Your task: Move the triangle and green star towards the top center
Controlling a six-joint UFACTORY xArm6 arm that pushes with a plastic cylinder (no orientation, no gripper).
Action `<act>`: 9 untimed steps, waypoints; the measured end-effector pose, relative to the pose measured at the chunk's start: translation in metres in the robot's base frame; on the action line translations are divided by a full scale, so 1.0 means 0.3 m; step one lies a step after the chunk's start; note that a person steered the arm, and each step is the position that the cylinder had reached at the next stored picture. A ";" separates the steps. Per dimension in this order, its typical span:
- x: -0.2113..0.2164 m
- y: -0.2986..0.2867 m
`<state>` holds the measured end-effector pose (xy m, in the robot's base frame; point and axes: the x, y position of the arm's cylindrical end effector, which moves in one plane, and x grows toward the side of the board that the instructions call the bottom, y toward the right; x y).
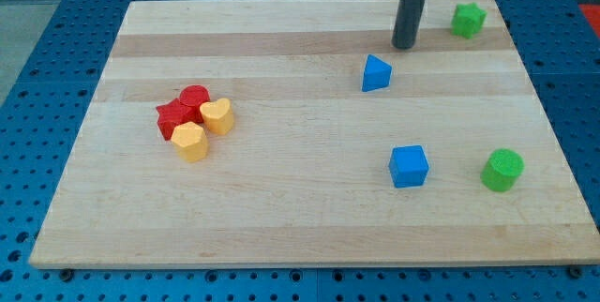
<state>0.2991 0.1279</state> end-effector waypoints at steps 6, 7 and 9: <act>0.163 -0.272; 0.088 -0.271; 0.146 -0.179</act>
<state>0.3430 0.0743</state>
